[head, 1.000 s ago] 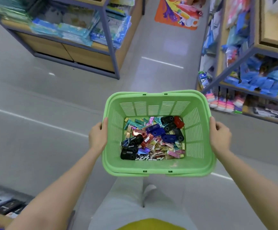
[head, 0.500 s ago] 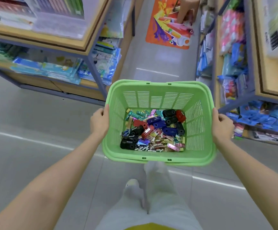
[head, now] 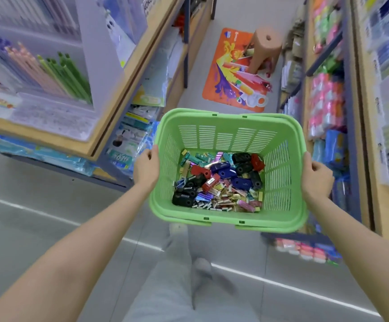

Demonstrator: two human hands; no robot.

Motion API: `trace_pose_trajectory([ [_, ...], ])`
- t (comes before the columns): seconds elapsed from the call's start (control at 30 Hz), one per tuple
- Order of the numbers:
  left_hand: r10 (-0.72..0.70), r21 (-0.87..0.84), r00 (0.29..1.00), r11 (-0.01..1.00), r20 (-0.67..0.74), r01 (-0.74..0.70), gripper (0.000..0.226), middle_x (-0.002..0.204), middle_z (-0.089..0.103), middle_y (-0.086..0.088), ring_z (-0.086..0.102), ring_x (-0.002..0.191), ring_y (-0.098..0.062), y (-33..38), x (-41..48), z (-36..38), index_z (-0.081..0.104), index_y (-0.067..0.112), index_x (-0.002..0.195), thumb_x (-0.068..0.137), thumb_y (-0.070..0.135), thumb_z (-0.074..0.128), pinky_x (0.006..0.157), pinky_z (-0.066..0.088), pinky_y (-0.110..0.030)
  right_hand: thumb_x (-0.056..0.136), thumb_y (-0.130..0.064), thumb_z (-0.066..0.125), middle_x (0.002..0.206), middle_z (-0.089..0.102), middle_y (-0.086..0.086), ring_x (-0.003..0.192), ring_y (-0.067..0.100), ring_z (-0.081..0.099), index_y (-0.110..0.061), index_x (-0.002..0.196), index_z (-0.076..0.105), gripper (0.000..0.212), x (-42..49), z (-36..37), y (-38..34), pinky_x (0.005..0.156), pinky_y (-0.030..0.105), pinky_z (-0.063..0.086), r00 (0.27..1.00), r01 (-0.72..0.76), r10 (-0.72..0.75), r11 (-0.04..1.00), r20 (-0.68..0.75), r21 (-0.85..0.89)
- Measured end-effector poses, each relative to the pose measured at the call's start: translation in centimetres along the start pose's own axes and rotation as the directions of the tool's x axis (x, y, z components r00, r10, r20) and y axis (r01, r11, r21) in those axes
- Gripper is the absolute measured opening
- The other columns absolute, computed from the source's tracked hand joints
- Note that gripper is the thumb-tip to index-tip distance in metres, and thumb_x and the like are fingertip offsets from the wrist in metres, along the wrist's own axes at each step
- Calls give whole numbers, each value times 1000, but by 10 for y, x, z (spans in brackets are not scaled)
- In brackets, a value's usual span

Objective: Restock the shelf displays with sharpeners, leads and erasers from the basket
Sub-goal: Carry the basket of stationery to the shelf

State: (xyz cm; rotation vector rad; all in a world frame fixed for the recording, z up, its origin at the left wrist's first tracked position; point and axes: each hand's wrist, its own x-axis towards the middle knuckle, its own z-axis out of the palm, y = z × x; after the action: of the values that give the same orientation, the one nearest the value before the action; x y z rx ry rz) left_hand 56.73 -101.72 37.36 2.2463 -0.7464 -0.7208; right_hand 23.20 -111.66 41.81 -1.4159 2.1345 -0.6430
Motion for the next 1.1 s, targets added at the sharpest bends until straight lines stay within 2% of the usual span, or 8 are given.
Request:
trace_pose_trajectory([
  [0.13, -22, -56, 1000, 998, 11, 22, 43, 63, 35, 1, 33, 58, -16, 50, 68, 20, 32, 16, 65, 102, 38, 31, 52, 23, -31, 98, -42, 42, 54, 26, 7, 51, 19, 24, -11, 56, 26, 54, 67, 15, -54, 54, 40, 20, 999, 24, -24, 1000, -27, 8],
  [0.4, 40, 8, 998, 999, 54, -40, 44, 61, 35, 0, 33, 57, -17, 132, 202, 51, 31, 16, 64, 102, 39, 31, 53, 22, -32, 98, -40, 44, 52, 28, 5, 50, 16, 24, -11, 54, 30, 55, 171, 48, -122, 49, 31, 24, 997, -45, 49, 997, -67, 60],
  [0.5, 52, 23, 996, 998, 71, -54, 44, 60, 33, 0, 31, 57, -18, 160, 245, 71, 29, 16, 63, 101, 38, 33, 54, 21, -33, 99, -40, 43, 52, 31, 6, 50, 18, 26, -7, 55, 33, 56, 210, 58, -135, 55, 42, 21, 992, -102, 104, 994, -77, 31],
  [0.63, 100, 19, 992, 995, 82, -102, 46, 58, 33, -1, 33, 60, -23, 217, 307, 104, 28, 15, 60, 100, 35, 37, 54, 22, -36, 99, -40, 43, 51, 29, 6, 54, 21, 25, -11, 53, 32, 56, 277, 68, -158, 58, 41, 19, 984, -144, 149, 988, -95, 64],
  [0.77, 101, 62, 993, 993, 61, -105, 47, 62, 42, -5, 41, 68, -26, 264, 366, 142, 33, 13, 61, 100, 39, 35, 60, 26, -35, 99, -37, 42, 52, 24, 7, 50, 18, 20, -8, 58, 32, 51, 356, 78, -185, 50, 35, 21, 993, -75, 81, 995, -82, 68],
  [0.87, 92, 30, 994, 995, 52, -93, 45, 62, 41, -4, 39, 63, -24, 301, 402, 165, 34, 13, 63, 100, 39, 35, 57, 25, -36, 100, -36, 41, 54, 22, 5, 51, 17, 19, -12, 58, 29, 50, 417, 83, -210, 45, 28, 18, 997, -26, 33, 995, -70, 95],
  [1.0, 90, 13, 994, 996, 54, -91, 44, 61, 39, -3, 37, 63, -24, 340, 451, 193, 33, 14, 63, 100, 40, 35, 58, 26, -34, 100, -41, 39, 54, 26, 6, 51, 18, 23, -12, 58, 29, 52, 486, 92, -237, 51, 38, 17, 997, -51, 53, 998, -63, 39],
  [1.1, 69, -32, 996, 997, 52, -67, 44, 62, 39, -2, 37, 62, -21, 364, 493, 212, 33, 16, 63, 99, 40, 36, 58, 26, -33, 98, -42, 40, 53, 28, 5, 52, 19, 25, -13, 58, 29, 51, 537, 103, -261, 51, 38, 18, 997, -38, 41, 998, -60, 50],
])
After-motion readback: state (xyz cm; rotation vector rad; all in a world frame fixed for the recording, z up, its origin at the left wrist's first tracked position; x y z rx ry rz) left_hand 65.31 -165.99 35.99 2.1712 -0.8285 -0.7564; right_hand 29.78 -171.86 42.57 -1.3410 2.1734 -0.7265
